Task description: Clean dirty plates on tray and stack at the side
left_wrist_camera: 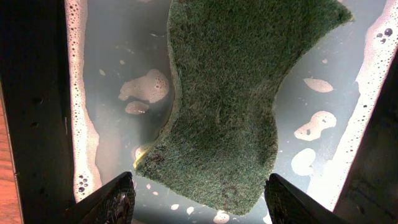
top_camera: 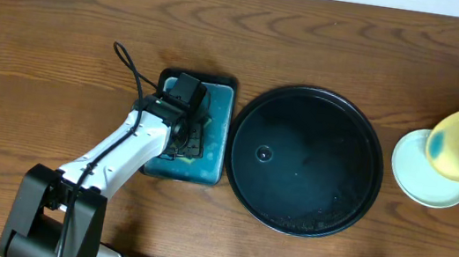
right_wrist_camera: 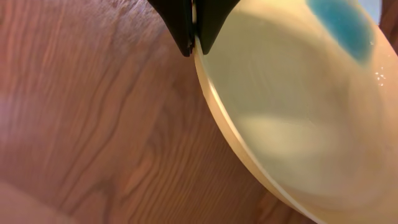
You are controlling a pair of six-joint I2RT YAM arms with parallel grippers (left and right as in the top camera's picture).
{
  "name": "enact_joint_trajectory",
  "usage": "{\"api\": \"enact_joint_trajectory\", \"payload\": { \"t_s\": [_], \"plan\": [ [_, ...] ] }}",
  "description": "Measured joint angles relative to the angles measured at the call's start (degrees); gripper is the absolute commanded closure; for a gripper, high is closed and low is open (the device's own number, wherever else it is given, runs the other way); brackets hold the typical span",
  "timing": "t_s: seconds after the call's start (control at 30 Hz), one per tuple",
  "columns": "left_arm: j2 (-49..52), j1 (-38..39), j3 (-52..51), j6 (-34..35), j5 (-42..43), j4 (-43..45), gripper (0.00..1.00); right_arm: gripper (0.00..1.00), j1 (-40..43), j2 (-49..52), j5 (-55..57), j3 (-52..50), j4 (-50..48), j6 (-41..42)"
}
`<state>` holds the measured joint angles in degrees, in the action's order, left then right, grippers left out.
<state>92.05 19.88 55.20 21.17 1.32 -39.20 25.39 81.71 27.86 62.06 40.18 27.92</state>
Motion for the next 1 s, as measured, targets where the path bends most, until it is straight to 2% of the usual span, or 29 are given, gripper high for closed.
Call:
{"api": "enact_joint_trajectory", "payload": {
  "t_s": [0.27, 0.67, 1.0],
  "plan": [
    [0.0, 0.0, 0.0, 0.0, 0.0, 0.0, 0.32, 0.99, 0.0, 0.0, -1.8, 0.0, -0.5, -1.4],
    [0.0, 0.0, 0.0, 0.0, 0.0, 0.3, 0.32, 0.99, -0.7, 0.0, -20.5, 0.0, -1.5, -4.0],
    [0.0, 0.0, 0.0, 0.0, 0.0, 0.5, 0.32, 0.99, -13.0, 0.0, -24.3, 0.0, -4.0, -13.6]
  ]
}}
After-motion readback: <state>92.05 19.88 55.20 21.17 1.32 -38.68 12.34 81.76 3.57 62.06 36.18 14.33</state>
